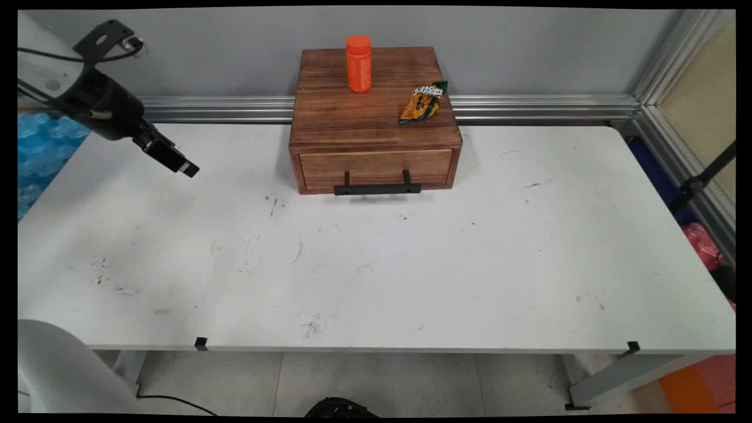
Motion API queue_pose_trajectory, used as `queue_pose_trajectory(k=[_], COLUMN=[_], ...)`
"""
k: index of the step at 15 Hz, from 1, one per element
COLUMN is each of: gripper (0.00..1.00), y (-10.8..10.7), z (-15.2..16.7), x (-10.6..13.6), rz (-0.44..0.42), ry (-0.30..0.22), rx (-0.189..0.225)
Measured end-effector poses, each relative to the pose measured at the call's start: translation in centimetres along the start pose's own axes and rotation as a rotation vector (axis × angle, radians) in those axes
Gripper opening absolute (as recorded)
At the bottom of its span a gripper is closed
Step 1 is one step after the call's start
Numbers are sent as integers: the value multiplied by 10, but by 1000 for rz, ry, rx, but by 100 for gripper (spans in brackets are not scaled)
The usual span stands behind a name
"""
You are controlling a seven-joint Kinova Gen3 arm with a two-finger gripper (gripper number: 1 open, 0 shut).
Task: Open the drawer
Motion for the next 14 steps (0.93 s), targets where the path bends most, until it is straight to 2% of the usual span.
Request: queue_pose_trajectory(k=[5, 9, 14], gripper=[100, 100, 100], y=[10, 30, 62], z=[-16, -29, -34], x=[23, 51, 90], rz=[98, 213, 348], ry=[-1, 6, 37], rx=[-11, -21, -43])
